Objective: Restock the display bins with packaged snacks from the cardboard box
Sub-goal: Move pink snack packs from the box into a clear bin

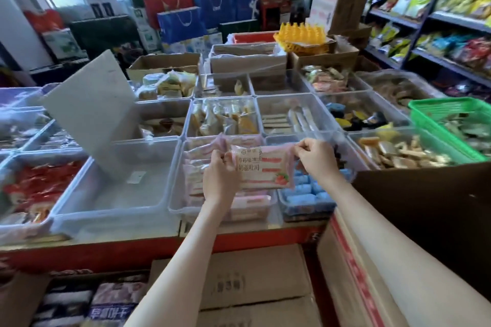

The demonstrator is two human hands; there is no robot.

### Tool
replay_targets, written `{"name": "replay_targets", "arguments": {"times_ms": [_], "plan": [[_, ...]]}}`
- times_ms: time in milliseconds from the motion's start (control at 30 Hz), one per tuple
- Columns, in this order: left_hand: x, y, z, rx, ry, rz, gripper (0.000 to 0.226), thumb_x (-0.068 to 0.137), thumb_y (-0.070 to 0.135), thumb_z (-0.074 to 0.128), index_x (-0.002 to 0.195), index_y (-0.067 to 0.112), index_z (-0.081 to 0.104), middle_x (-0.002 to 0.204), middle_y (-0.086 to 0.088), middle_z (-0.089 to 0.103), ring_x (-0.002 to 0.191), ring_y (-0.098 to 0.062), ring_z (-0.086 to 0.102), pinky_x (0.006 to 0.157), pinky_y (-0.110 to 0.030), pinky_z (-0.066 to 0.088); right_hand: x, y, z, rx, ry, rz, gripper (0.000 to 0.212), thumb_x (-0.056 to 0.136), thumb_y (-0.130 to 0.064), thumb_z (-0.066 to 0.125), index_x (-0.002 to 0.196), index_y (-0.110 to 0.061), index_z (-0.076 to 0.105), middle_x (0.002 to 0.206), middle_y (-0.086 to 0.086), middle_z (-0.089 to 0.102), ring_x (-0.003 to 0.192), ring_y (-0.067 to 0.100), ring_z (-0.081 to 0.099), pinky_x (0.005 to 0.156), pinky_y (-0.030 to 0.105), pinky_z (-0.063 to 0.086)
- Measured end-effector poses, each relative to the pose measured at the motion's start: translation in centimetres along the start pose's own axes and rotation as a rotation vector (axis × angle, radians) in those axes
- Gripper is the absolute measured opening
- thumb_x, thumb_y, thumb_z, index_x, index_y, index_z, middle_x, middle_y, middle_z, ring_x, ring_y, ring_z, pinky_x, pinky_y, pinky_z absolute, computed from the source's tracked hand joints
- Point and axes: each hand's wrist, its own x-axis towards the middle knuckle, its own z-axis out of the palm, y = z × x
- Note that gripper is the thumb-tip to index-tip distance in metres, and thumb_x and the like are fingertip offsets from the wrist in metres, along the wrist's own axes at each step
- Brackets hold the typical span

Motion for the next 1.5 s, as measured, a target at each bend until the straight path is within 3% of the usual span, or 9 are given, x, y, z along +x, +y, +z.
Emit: {"name": "replay_targets", "arguments": {"times_ms": [100,233,400,500,600,767,933,1300,1500], "plan": [[6.9,-2.3,0.9,0.114,-0.177,-0.026,0.030,0.097,0.020,0.041,0.121,0.014,0.058,0.107,-0.013,0.067,0.098,-0.030,0.061,0.072,-0.030,0.037,5.5,0.0,5.2,-0.014,0.075,0.052,0.017,0.089,-0.011,0.059,0.076,-0.004,0.067,0.074,0.016,0.069,0.071,0.030,0.067,0.070,0.042,0.056],[13.1,-4.4,3.6,0.064,-0.403,-0.043,0.037,0.083,0.000,0.043,0.107,0.010,0.069,0.135,-0.010,0.054,0.115,-0.030,0.054,0.091,-0.028,0.041,10.9,1.6,9.6,-0.033,0.165,0.184,0.017,0.090,-0.014,0.058,0.082,-0.003,0.068,0.082,0.012,0.069,0.080,0.028,0.064,0.074,0.038,0.054],[16.6,-5.8,6.3,0.068,-0.473,-0.082,0.034,0.087,-0.004,0.035,0.106,-0.002,0.063,0.117,-0.020,0.061,0.108,-0.032,0.056,0.082,-0.030,0.043,15.0,4.7,13.1,0.045,0.143,0.340,0.019,0.088,-0.015,0.060,0.070,-0.011,0.066,0.083,0.016,0.071,0.083,0.034,0.067,0.078,0.050,0.055],[17.7,-7.0,7.3,0.085,-0.525,-0.190,0.040,0.089,-0.004,0.035,0.126,0.002,0.047,0.120,-0.018,0.057,0.096,-0.027,0.053,0.075,-0.030,0.041,16.3,6.3,15.4,0.068,-0.022,0.353,0.022,0.085,-0.020,0.058,0.071,-0.006,0.066,0.082,0.021,0.070,0.084,0.038,0.067,0.080,0.056,0.053],[18.2,-7.4,8.4,0.072,-0.608,-0.246,0.038,0.090,-0.002,0.034,0.126,0.002,0.045,0.116,-0.011,0.055,0.091,-0.021,0.047,0.075,-0.028,0.039,16.1,6.5,17.0,0.181,-0.174,0.416,0.015,0.088,-0.011,0.055,0.098,-0.009,0.066,0.100,0.016,0.069,0.099,0.031,0.065,0.088,0.047,0.054],[17.7,-6.6,9.3,0.027,-0.603,-0.288,0.035,0.089,0.003,0.040,0.124,0.002,0.043,0.120,-0.012,0.055,0.100,-0.022,0.052,0.081,-0.029,0.043,14.0,5.4,17.0,0.247,-0.321,0.441,0.048,0.090,-0.002,0.053,0.135,-0.013,0.038,0.119,0.005,0.056,0.117,0.028,0.054,0.095,0.042,0.047],[15.4,-4.2,10.5,0.104,-0.463,-0.099,0.062,0.088,0.012,0.046,0.144,-0.003,0.023,0.142,-0.024,0.035,0.130,-0.039,0.036,0.107,-0.047,0.034,12.1,3.8,12.6,-0.100,-0.322,0.250,0.073,0.093,-0.017,0.056,0.152,-0.016,0.014,0.155,0.004,0.023,0.138,0.020,0.034,0.109,0.037,0.035],[-2.2,11.2,14.2,0.104,-0.460,0.587,0.039,0.092,0.006,0.047,0.130,-0.001,0.047,0.142,-0.022,0.036,0.128,-0.037,0.038,0.103,-0.039,0.032,1.4,5.9,-8.7,-0.424,-0.049,-0.022,0.050,0.087,-0.008,0.056,0.136,-0.010,0.045,0.138,0.009,0.045,0.128,0.023,0.046,0.106,0.034,0.037],[-16.1,16.8,18.9,0.245,-0.500,0.613,0.046,0.093,0.017,0.047,0.137,0.006,0.039,0.144,-0.013,0.033,0.129,-0.033,0.036,0.101,-0.041,0.036,-7.9,13.0,-20.2,-0.474,0.023,-0.023,0.046,0.088,-0.008,0.057,0.133,-0.008,0.048,0.135,0.010,0.048,0.123,0.026,0.049,0.104,0.036,0.038]]}}
